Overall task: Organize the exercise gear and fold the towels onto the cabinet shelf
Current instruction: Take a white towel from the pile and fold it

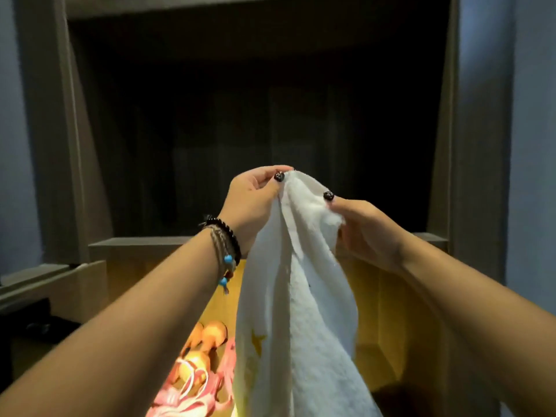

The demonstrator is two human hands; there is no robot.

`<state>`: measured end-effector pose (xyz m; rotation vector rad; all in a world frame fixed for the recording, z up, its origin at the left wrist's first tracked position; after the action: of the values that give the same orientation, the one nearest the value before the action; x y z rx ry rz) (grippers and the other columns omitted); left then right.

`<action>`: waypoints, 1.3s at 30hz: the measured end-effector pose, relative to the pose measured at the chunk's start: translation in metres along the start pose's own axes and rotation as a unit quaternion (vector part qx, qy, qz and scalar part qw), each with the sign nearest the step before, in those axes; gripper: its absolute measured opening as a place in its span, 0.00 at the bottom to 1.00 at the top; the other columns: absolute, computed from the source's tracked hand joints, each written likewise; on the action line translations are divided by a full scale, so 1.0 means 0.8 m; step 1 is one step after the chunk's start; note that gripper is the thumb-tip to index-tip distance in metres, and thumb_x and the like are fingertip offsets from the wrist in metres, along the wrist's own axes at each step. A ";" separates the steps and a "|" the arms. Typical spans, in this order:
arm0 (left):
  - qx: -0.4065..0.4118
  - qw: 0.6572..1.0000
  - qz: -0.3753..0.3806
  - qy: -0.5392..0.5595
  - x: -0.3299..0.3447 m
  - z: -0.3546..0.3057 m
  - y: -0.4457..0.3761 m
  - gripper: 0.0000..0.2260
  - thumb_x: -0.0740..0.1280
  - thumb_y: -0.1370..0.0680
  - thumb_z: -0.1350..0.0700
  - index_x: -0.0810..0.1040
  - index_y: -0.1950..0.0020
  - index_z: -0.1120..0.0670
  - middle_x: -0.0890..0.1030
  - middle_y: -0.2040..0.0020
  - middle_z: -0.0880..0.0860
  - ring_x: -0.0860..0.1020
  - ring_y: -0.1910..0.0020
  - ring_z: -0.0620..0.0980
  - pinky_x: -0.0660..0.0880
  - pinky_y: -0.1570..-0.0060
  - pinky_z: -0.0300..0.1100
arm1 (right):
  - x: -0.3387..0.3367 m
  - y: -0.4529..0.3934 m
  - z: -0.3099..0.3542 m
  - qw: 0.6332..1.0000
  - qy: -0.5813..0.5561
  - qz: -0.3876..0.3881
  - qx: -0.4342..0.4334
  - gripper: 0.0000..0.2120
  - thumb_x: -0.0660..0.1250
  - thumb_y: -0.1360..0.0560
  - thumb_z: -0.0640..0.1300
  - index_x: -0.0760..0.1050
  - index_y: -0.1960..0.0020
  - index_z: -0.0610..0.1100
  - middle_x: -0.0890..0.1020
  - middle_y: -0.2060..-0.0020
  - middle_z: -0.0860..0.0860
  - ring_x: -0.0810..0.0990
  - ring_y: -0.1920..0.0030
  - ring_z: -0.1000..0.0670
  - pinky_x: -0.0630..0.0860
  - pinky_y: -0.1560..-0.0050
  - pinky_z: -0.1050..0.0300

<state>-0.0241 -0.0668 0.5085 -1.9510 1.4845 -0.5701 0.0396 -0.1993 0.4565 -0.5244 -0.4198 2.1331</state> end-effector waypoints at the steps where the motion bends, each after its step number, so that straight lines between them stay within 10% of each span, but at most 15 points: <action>1: 0.003 1.000 0.000 -0.010 0.001 -0.010 -0.012 0.09 0.63 0.19 0.60 0.82 0.52 0.51 0.85 0.57 0.48 0.83 0.55 0.46 0.81 0.55 0.42 | -0.004 -0.009 0.016 1.000 0.014 -0.007 -0.014 0.16 0.67 0.25 0.56 0.80 0.46 0.45 0.83 0.52 0.44 0.83 0.49 0.46 0.82 0.52 0.54; 9: 0.009 1.000 0.005 -0.028 -0.013 -0.024 -0.042 0.08 0.69 0.23 0.58 0.81 0.44 0.55 0.83 0.49 0.56 0.82 0.48 0.54 0.80 0.49 0.50 | -0.017 -0.039 0.089 0.972 0.132 -0.138 -0.139 0.11 0.70 0.26 0.51 0.83 0.63 0.46 0.84 0.66 0.49 0.83 0.65 0.52 0.81 0.65 0.58; 15: 0.012 0.998 -0.064 -0.026 -0.031 -0.031 -0.064 0.05 0.68 0.22 0.61 0.83 0.50 0.54 0.84 0.53 0.54 0.83 0.52 0.52 0.82 0.52 0.47 | 0.014 -0.057 0.078 0.998 0.005 -0.031 -0.052 0.19 0.66 0.25 0.56 0.80 0.46 0.41 0.84 0.52 0.43 0.83 0.54 0.45 0.80 0.51 0.51; 22: 0.028 0.993 -0.111 -0.040 -0.057 -0.046 -0.091 0.04 0.69 0.23 0.58 0.82 0.51 0.52 0.83 0.52 0.54 0.83 0.52 0.52 0.82 0.55 0.44 | 0.009 -0.047 0.050 0.993 0.115 0.004 -0.016 0.15 0.71 0.27 0.53 0.83 0.54 0.40 0.86 0.59 0.47 0.85 0.60 0.50 0.79 0.64 0.63; 34: 0.016 0.988 0.066 -0.135 -0.053 -0.005 -0.085 0.09 0.70 0.26 0.63 0.84 0.57 0.49 0.86 0.58 0.49 0.84 0.56 0.46 0.79 0.62 0.35 | -0.081 -0.029 0.088 0.934 0.327 -0.136 -0.046 0.23 0.66 0.24 0.56 0.74 0.67 0.37 0.69 0.71 0.46 0.65 0.71 0.50 0.63 0.72 0.62; 39: -0.056 0.997 0.041 -0.014 -0.042 0.046 -0.066 0.04 0.72 0.27 0.58 0.85 0.54 0.54 0.86 0.55 0.53 0.84 0.55 0.49 0.80 0.58 0.40 | -0.082 -0.015 0.062 0.945 0.313 -0.090 -0.009 0.29 0.61 0.22 0.55 0.78 0.58 0.27 0.78 0.62 0.36 0.76 0.63 0.43 0.72 0.60 0.51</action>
<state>0.0276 -0.0173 0.5198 -1.9635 1.6019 -0.4294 0.0575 -0.2519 0.5188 -1.0837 -0.1172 1.6719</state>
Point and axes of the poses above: each hand's wrist, its own y-axis away from the middle knuckle, its own x-axis out of the palm, z = x × y, the point moved 10 cm from there along -y, towards the middle knuckle
